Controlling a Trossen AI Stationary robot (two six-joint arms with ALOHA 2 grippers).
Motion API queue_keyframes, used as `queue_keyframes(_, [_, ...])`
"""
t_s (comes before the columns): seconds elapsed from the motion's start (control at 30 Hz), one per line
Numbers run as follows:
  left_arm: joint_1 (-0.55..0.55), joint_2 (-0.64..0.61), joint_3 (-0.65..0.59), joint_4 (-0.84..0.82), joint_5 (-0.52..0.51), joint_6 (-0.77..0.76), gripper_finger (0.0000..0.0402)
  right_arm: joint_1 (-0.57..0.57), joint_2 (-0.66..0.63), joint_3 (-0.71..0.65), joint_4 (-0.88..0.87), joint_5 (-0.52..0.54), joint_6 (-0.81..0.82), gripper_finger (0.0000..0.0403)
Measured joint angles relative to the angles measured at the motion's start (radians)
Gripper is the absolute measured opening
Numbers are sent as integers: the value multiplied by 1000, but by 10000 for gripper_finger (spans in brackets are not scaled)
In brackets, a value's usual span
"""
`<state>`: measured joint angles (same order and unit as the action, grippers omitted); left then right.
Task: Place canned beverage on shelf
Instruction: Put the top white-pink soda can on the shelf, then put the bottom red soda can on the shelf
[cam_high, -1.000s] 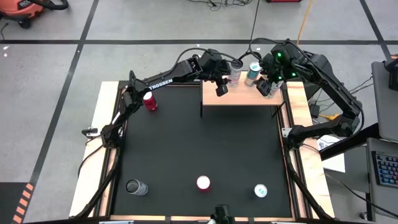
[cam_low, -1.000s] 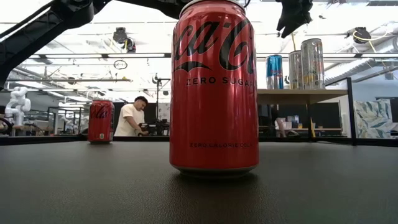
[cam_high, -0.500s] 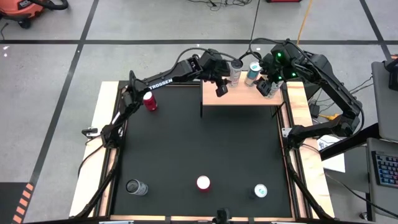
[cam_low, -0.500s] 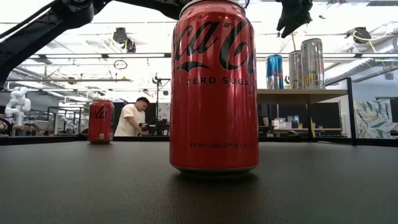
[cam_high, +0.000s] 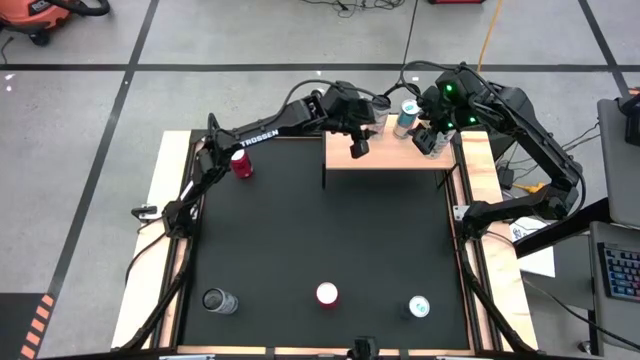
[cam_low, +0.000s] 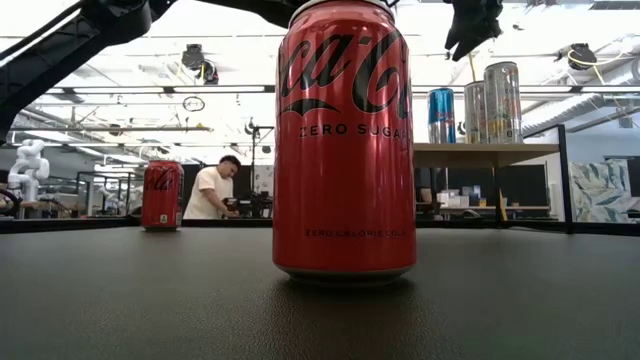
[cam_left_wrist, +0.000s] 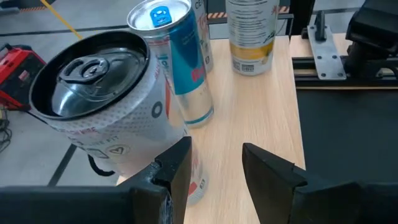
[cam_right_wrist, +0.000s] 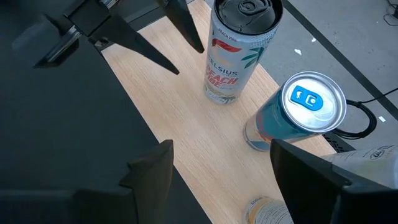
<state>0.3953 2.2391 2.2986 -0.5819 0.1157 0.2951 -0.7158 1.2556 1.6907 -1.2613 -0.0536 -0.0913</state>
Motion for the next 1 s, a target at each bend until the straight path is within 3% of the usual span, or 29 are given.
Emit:
queue_keyframes(0.4, [38,0,0,-20,-50,-2,152,0,0,0,0,0,-2,251])
queue_keyframes(1.0, [-16,-26,0,-236,-74,36,152,0,0,0,-2,0,12,251])
